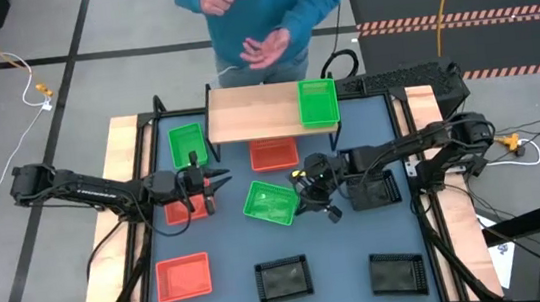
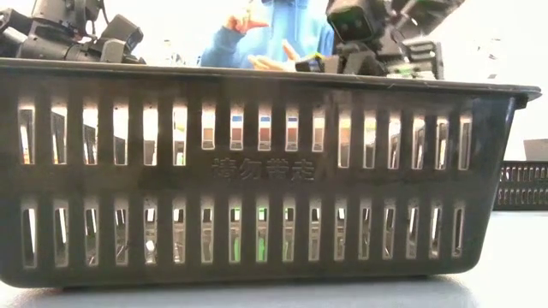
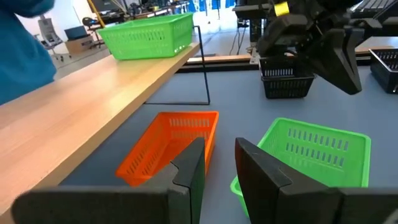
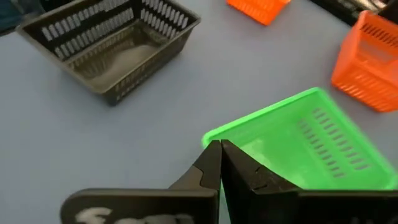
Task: Stack baskets on shelf by color
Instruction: Stack the bottom green bin on top of the green bin on the shelf
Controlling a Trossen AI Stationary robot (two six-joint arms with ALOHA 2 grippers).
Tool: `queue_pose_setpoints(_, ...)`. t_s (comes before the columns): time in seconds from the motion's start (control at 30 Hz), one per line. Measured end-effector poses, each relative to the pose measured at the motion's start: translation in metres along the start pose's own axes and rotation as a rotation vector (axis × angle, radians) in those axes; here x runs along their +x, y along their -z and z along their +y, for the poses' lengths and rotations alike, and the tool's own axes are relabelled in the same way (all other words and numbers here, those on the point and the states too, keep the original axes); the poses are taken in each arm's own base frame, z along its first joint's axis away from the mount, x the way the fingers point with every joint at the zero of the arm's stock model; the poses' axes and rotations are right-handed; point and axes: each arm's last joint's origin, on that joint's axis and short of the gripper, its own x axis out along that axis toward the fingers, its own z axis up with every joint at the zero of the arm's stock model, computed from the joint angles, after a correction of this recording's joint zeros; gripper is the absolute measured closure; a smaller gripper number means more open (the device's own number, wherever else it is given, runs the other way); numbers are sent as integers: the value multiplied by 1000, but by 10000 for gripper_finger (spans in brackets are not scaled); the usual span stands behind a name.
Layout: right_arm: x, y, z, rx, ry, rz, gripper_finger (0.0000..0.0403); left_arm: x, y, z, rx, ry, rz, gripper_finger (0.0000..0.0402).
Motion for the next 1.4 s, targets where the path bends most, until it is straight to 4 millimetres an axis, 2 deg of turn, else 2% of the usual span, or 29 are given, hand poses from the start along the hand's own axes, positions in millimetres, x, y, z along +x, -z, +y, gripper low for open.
queue_pose_setpoints(0.1,-1,-6,-8,3,5,5,403,0,0,0,-3,-1,-4,309)
queue_pose_setpoints(0.27,0,-1,-17,15,38,6,386,0,0,0,-8,0,4,309)
queue_pose_setpoints(0.37,-3,2,-22,43,72,11,352,0,1,0,-12,0,12,309)
queue_pose_setpoints(0.53,-4,1,-25,55,89,-4,271,0,1,1,-9,-3,10,309)
queue_pose_setpoints(0.63,4,5,-24,27,70,11,228,0,0,2,-1,-9,4,309)
queue_pose_setpoints(0.73,15,12,-20,12,34,44,208,1,1,3,-2,-19,7,309)
queue_pose_setpoints(1.1,24,15,-18,2,-20,29,217,1,2,5,-19,-30,16,309)
queue_pose_setpoints(1.23,25,19,-16,-7,-15,74,227,1,2,5,-26,-30,15,309)
queue_pose_setpoints(1.4,38,35,-15,-2,-27,156,245,1,2,5,-27,-30,18,309)
